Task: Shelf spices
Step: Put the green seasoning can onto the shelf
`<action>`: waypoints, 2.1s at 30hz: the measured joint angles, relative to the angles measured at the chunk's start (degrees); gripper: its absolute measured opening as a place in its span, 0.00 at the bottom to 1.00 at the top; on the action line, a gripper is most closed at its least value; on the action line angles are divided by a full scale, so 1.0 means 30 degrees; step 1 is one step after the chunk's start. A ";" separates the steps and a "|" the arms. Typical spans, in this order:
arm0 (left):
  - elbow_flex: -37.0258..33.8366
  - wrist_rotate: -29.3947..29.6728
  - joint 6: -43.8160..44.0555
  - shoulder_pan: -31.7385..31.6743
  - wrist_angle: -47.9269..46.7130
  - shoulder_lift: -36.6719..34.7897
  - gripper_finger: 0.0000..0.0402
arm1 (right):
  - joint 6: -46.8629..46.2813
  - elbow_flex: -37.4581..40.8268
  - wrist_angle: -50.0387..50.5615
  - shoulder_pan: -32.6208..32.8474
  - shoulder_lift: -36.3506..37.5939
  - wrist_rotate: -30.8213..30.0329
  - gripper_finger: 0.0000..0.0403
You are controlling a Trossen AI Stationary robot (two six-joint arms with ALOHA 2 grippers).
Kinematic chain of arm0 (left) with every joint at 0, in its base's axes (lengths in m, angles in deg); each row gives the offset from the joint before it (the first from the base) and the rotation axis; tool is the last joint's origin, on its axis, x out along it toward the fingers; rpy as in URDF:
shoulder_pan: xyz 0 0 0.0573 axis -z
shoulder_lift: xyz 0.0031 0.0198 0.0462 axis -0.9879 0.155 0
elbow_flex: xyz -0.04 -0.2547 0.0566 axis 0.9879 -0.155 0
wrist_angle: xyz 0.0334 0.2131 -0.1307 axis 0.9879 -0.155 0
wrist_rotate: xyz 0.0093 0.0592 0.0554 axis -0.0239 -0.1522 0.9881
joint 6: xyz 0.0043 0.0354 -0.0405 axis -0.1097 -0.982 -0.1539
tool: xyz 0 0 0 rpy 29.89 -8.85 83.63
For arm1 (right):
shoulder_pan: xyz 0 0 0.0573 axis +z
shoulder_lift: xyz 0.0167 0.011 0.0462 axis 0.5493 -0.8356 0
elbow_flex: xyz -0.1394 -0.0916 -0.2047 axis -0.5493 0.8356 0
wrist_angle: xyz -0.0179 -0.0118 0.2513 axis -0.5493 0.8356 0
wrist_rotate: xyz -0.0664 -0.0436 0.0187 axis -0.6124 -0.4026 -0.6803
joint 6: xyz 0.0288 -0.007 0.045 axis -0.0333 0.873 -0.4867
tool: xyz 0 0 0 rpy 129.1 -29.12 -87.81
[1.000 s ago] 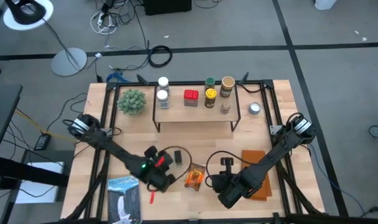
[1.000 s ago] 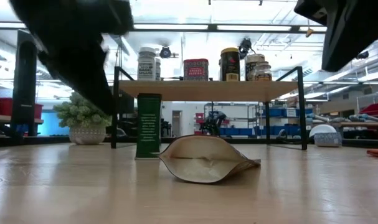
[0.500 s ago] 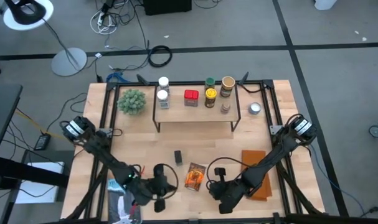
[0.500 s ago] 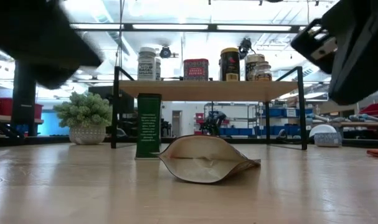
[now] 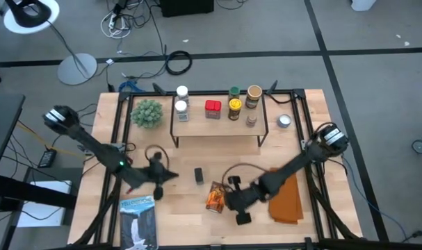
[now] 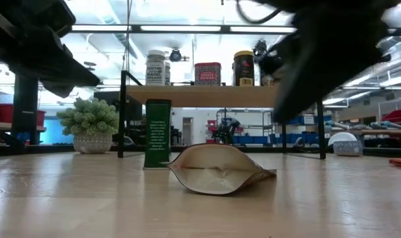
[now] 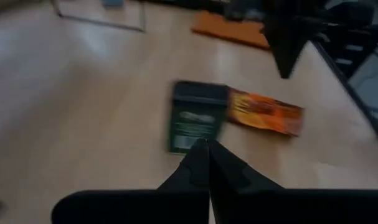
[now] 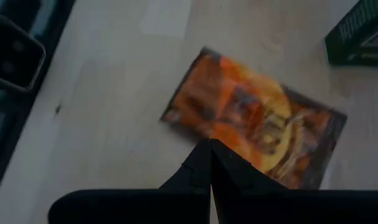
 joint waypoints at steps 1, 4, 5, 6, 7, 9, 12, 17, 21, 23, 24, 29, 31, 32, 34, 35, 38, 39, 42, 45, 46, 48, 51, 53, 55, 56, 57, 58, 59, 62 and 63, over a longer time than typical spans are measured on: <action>-0.0466 0.0056 -0.0557 -0.0213 -0.0127 -0.0938 0.00 | 0.0445 0.0000 -0.0067 -0.0691 0.0141 0.1061 0.00; -0.1567 0.0092 -0.2091 -0.0518 -0.0064 -0.3013 0.00 | 0.1255 0.0000 -0.0031 -0.2985 0.0906 0.4112 0.00; -0.1808 0.0046 -0.2410 -0.0558 -0.0089 -0.3514 0.00 | 0.1344 0.0000 0.0111 -0.3647 0.1245 0.4747 0.00; -0.2006 0.0064 -0.2778 -0.0578 -0.0138 -0.3885 0.00 | 0.1637 0.0000 0.0540 -0.4216 0.1639 0.5016 0.00; -0.2086 0.0086 -0.3121 -0.0579 -0.0127 -0.4075 0.00 | 0.2341 -0.0080 0.1050 -0.4678 0.2040 0.4986 0.00; -0.2231 0.0031 -0.3740 -0.0550 -0.0118 -0.4194 0.00 | 0.5239 -0.0703 0.2763 -0.4992 0.2686 0.3819 0.00; -0.2249 -0.0035 -0.4287 -0.0543 -0.0148 -0.4133 0.00 | 1.0192 -0.2210 0.5408 -0.4901 0.3039 0.0854 0.00; -0.2249 -0.0035 -0.4215 -0.0550 -0.0069 -0.4113 0.00 | 1.5188 -0.4523 0.6621 -0.5218 0.2684 -0.2001 0.00; -0.2234 -0.0037 -0.4230 -0.0550 -0.0067 -0.4103 0.00 | 1.8556 -0.6209 0.6831 -0.6159 0.1956 0.0247 0.00; -0.2222 -0.0042 -0.4225 -0.0550 0.0099 -0.4099 0.00 | 2.0613 -0.7075 0.7552 -0.6437 0.1274 0.0943 0.00; -0.2212 -0.0041 -0.4229 -0.0550 0.0088 -0.4099 0.00 | 2.1667 -0.7495 0.7590 -0.6509 0.0850 0.1012 0.00; -0.2220 -0.0048 -0.4144 -0.0550 0.0237 -0.4093 0.00 | 2.3991 -0.9266 0.7026 -0.6531 -0.1499 0.0244 0.00; -0.2217 -0.0042 -0.4147 -0.0550 0.0378 -0.4099 0.00 | 2.4055 -0.9793 0.6850 -0.6442 -0.2365 -0.0662 0.01; -0.2212 -0.0052 -0.4166 -0.0550 0.0407 -0.4099 0.00 | 2.4182 -1.0097 0.6536 -0.6435 -0.2801 -0.1107 0.02; -0.2220 -0.0046 -0.4237 -0.0550 0.0420 -0.4099 0.00 | 2.4655 -1.0571 0.6366 -0.6300 -0.3460 -0.1964 0.04; -0.2210 -0.0049 -0.4232 -0.0550 0.0416 -0.4099 0.00 | 2.4992 -1.0813 0.6433 -0.6212 -0.3701 -0.2379 0.05; -0.2220 -0.0049 -0.4222 -0.0550 0.0279 -0.4092 0.00 | 2.5675 -1.1225 0.6399 -0.5871 -0.4172 -0.3140 0.11; -0.2220 -0.0049 -0.4222 -0.0550 0.0339 -0.4099 0.00 | 2.5722 -1.1268 0.6496 -0.5760 -0.4222 -0.3246 0.13; -0.2220 -0.0044 -0.4222 -0.0550 0.0346 -0.4097 0.00 | 2.5991 -1.1336 0.6609 -0.5520 -0.4155 -0.3258 0.20; -0.2220 -0.0049 -0.4222 -0.0550 0.0242 -0.4092 0.00 | 2.6038 -1.1336 0.6965 -0.5354 -0.3920 -0.3353 0.28; -0.2220 -0.0044 -0.4217 -0.0550 0.0252 -0.4099 0.00 | 2.6039 -1.1336 0.7279 -0.5297 -0.3818 -0.3430 0.31; -0.2212 -0.0049 -0.4215 -0.0550 0.0274 -0.4092 0.00 | 2.6038 -1.1343 0.7336 -0.5242 -0.3701 -0.3633 0.37; -0.2212 -0.0093 -0.4215 -0.0543 0.0388 -0.4099 0.00 | 2.6038 -1.1344 0.7705 -0.5141 -0.3715 -0.4096 0.46; -0.2212 -0.0102 -0.4215 -0.0543 0.0376 -0.4092 0.00 | 2.6034 -1.1344 0.7933 -0.5120 -0.3766 -0.3976 0.51; -0.2212 -0.0101 -0.4214 -0.0543 0.0388 -0.4099 0.00 | 2.6036 -1.1340 0.8439 -0.5102 -0.3829 -0.3570 0.56; -0.2213 -0.0101 -0.4209 -0.0543 0.0383 -0.4092 0.00 | 2.6030 -1.1311 0.8608 -0.5102 -0.3854 -0.3422 0.58; -0.2219 -0.0100 -0.4215 -0.0543 0.0383 -0.4093 0.00 | 2.6025 -1.1238 0.8544 -0.5093 -0.3861 -0.3357 0.60; -0.2212 -0.0100 -0.4215 -0.0543 0.0390 -0.4099 0.00 | 2.6098 -1.1171 0.8458 -0.5061 -0.3861 -0.3300 0.62; -0.2212 -0.0107 -0.4208 -0.0543 0.0391 -0.4099 0.00 | 2.6529 -1.1092 0.8493 -0.5028 -0.3861 -0.3213 0.63; -0.2216 -0.0100 -0.4208 -0.0543 0.0456 -0.4099 0.00 | 2.8780 -1.1038 0.8868 -0.4933 -0.3861 -0.2315 0.64; -0.2215 -0.0100 -0.4210 -0.0543 0.0431 -0.4099 0.00 | 2.9503 -1.1038 0.8784 -0.4927 -0.3861 -0.1671 0.64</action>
